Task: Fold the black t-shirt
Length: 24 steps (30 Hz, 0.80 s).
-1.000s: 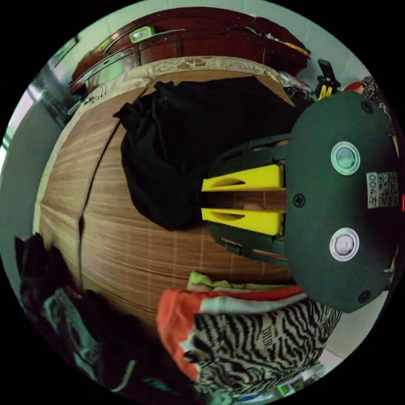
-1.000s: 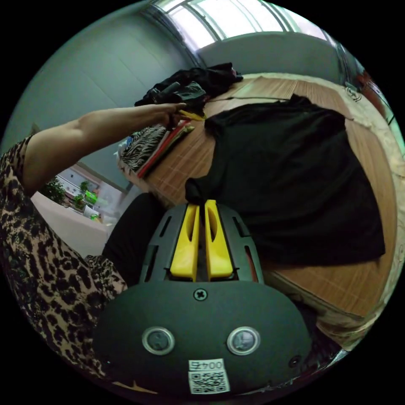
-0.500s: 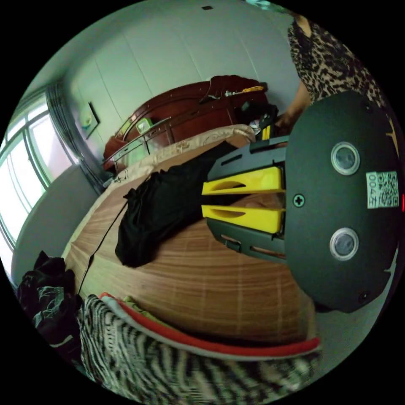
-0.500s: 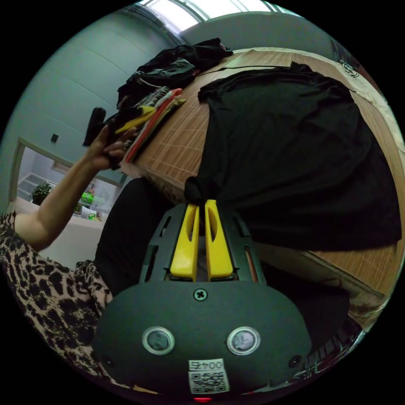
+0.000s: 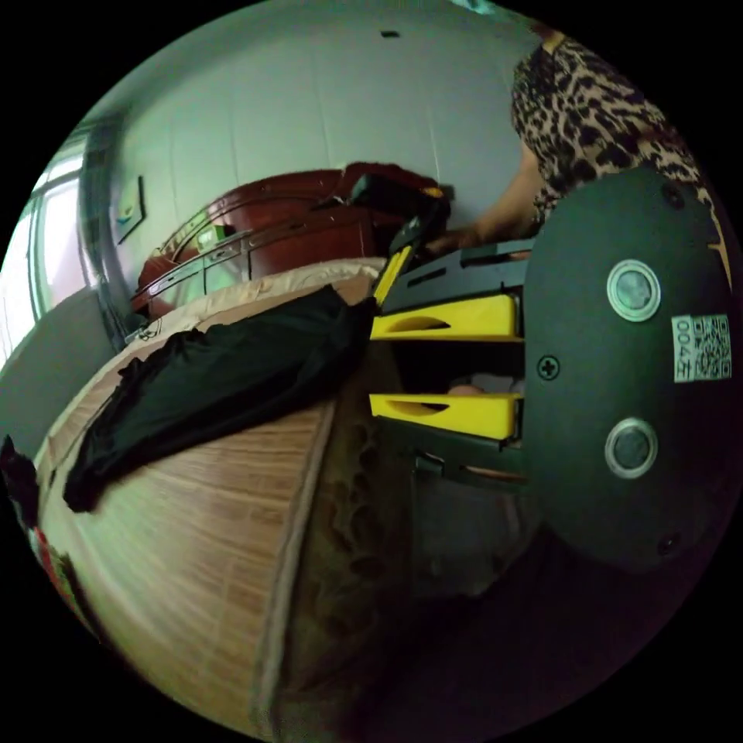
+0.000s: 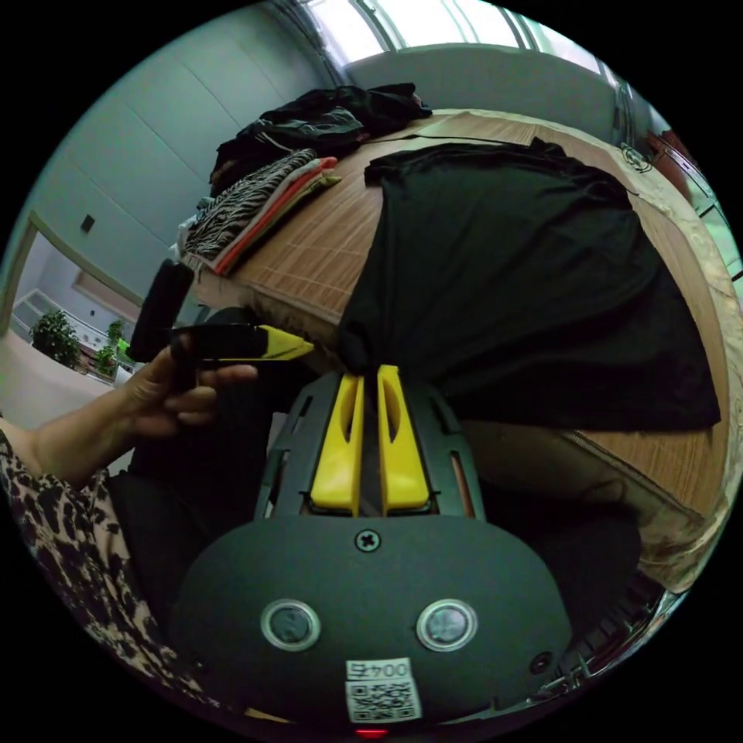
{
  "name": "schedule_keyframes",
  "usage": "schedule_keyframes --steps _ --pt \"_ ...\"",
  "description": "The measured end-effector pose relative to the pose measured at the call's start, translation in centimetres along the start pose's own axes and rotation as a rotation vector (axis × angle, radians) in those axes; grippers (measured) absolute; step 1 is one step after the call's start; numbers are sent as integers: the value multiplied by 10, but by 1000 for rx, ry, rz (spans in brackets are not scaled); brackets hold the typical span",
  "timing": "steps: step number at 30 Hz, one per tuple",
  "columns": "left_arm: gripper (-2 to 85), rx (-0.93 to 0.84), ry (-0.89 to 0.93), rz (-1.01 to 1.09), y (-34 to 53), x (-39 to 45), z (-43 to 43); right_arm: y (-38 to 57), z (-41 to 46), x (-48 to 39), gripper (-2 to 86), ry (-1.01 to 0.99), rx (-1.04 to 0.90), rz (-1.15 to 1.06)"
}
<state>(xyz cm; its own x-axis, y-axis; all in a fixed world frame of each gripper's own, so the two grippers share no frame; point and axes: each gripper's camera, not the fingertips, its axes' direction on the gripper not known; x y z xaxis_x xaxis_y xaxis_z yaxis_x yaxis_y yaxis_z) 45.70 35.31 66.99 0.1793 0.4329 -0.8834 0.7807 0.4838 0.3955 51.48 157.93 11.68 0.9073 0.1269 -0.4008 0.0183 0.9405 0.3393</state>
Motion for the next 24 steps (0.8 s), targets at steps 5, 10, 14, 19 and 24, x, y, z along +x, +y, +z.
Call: schedule_keyframes --steps 5,10,14,19,24 --pt "111 -17 53 -67 33 -30 9 37 13 3 58 -46 -22 6" --pt "118 -13 83 -103 69 -55 7 68 -1 20 57 -152 60 122" --pt "119 -16 85 -83 89 -68 1 105 -21 58 58 -375 213 337" --pt "119 -27 80 -108 114 -89 1 138 -33 65 63 -447 280 422" --pt "108 -75 95 -115 137 -102 11 158 -37 57 62 -489 304 452"
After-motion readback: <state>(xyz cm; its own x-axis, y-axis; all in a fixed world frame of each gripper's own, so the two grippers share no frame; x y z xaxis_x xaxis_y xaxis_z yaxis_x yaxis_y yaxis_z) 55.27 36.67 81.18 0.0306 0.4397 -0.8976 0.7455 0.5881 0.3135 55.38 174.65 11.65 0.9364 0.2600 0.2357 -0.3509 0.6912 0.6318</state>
